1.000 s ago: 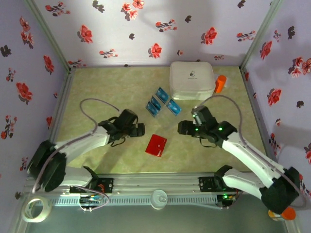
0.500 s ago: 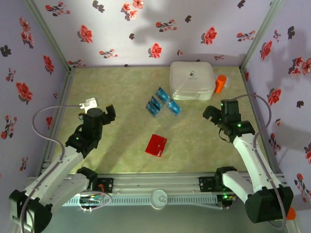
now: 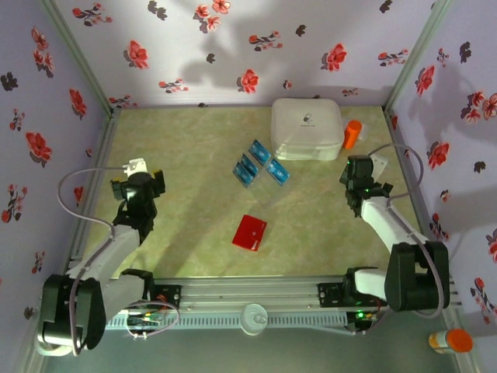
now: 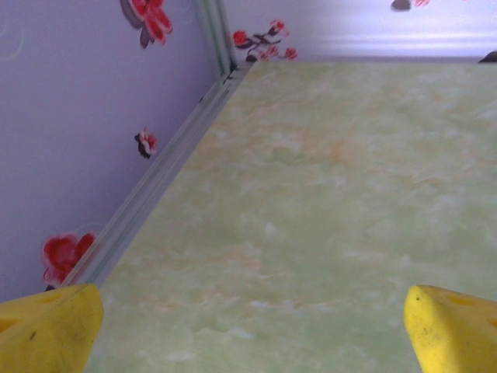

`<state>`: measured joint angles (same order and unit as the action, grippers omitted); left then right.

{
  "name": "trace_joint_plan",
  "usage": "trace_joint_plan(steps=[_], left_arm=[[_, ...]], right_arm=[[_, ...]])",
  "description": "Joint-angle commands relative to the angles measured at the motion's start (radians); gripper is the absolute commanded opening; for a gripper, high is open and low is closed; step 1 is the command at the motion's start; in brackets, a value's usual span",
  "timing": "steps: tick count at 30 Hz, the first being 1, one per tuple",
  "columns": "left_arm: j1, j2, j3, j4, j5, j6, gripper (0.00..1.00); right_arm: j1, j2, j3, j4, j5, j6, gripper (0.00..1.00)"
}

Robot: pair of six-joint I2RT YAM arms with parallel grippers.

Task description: Put the credit cards into the card holder

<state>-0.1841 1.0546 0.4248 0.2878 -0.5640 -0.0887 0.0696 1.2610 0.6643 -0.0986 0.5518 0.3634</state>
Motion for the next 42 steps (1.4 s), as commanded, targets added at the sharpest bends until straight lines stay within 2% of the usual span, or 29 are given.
trace_joint_plan(steps=[1, 10, 15, 17, 18, 20, 21, 23, 26, 30, 35, 38, 42], left_arm=[[0.029, 0.077, -0.028, 0.216, 0.031, 0.044, 1.0], [0.045, 0.318, -0.073, 0.541, 0.098, 0.104, 1.0], [0.075, 0.436, -0.092, 0.701, 0.15, 0.099, 1.0], [0.09, 0.443, -0.087, 0.686, 0.174, 0.086, 1.0], [0.1, 0.448, -0.084, 0.682, 0.189, 0.078, 1.0], [0.101, 0.5, -0.096, 0.761, 0.219, 0.093, 1.0], [0.1, 0.51, -0.101, 0.774, 0.222, 0.104, 1.0], [0.1, 0.497, -0.081, 0.716, 0.254, 0.108, 1.0], [0.12, 0.501, -0.054, 0.666, 0.295, 0.099, 1.0], [0.179, 0.492, -0.027, 0.595, 0.398, 0.063, 1.0], [0.179, 0.491, -0.03, 0.6, 0.397, 0.063, 1.0], [0.151, 0.495, -0.046, 0.64, 0.316, 0.068, 1.0], [0.15, 0.493, -0.043, 0.632, 0.319, 0.067, 1.0]], right_arm=[[-0.007, 0.037, -0.042, 0.2, 0.057, -0.071, 0.99], [-0.007, 0.139, -0.177, 0.577, -0.046, -0.12, 0.99], [-0.007, 0.175, -0.168, 0.648, -0.133, -0.209, 0.99], [-0.007, 0.191, -0.184, 0.718, -0.165, -0.243, 0.99], [-0.008, 0.218, -0.218, 0.815, -0.169, -0.251, 0.99], [-0.013, 0.268, -0.271, 0.962, -0.202, -0.262, 0.99], [-0.013, 0.272, -0.275, 0.947, -0.212, -0.266, 0.99], [-0.013, 0.317, -0.316, 1.096, -0.212, -0.271, 0.99], [-0.024, 0.295, -0.292, 1.005, -0.268, -0.267, 0.99], [-0.053, 0.303, -0.267, 0.97, -0.327, -0.256, 0.99], [-0.051, 0.296, -0.281, 0.99, -0.324, -0.263, 0.99], [-0.051, 0.296, -0.279, 0.988, -0.324, -0.26, 0.99], [-0.051, 0.296, -0.279, 0.988, -0.326, -0.261, 0.99]])
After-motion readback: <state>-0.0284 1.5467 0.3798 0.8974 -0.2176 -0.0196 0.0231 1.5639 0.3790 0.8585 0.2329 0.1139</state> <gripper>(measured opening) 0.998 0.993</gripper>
